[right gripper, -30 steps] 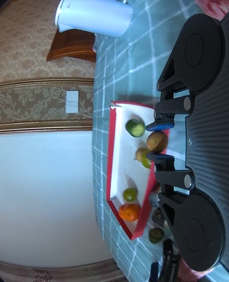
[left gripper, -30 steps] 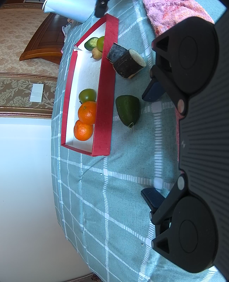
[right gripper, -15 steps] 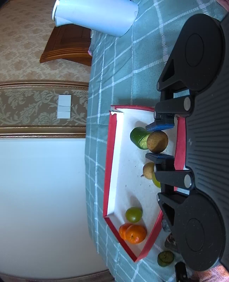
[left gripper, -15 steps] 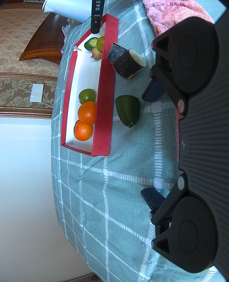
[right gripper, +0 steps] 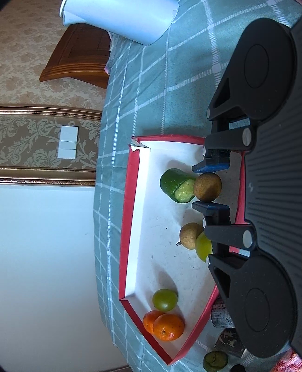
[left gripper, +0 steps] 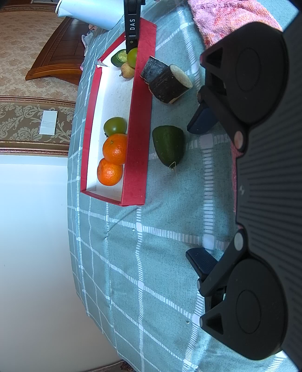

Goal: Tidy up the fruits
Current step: 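Carry the brown fruit into the tray and open the right gripper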

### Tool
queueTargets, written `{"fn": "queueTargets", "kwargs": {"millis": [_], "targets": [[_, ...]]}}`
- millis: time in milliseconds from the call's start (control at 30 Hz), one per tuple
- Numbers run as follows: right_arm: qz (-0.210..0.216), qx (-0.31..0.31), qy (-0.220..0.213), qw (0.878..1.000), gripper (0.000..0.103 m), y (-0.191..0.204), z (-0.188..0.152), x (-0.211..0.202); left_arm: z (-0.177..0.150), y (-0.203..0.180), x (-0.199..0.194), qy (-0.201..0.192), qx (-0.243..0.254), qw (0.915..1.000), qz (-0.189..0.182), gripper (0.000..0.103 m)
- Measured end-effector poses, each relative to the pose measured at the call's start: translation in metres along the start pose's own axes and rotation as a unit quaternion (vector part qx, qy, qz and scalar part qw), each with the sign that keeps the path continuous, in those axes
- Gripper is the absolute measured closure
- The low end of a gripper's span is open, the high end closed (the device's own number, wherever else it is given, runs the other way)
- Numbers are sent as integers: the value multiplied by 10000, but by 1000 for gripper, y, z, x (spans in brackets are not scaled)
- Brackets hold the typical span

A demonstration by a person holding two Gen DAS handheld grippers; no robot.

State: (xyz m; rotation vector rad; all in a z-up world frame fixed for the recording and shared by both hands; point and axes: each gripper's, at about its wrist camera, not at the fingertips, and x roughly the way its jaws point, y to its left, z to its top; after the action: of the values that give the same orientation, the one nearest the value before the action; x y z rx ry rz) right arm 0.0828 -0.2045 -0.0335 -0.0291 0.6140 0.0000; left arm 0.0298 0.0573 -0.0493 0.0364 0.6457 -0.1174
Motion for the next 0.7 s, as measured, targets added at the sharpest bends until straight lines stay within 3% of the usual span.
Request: {"fn": "queueTargets", "kwargs": {"millis": [700], "targets": [[56,43,128,9999,77,1,3,9,0,0,0,2,2,10000,2,0]]}}
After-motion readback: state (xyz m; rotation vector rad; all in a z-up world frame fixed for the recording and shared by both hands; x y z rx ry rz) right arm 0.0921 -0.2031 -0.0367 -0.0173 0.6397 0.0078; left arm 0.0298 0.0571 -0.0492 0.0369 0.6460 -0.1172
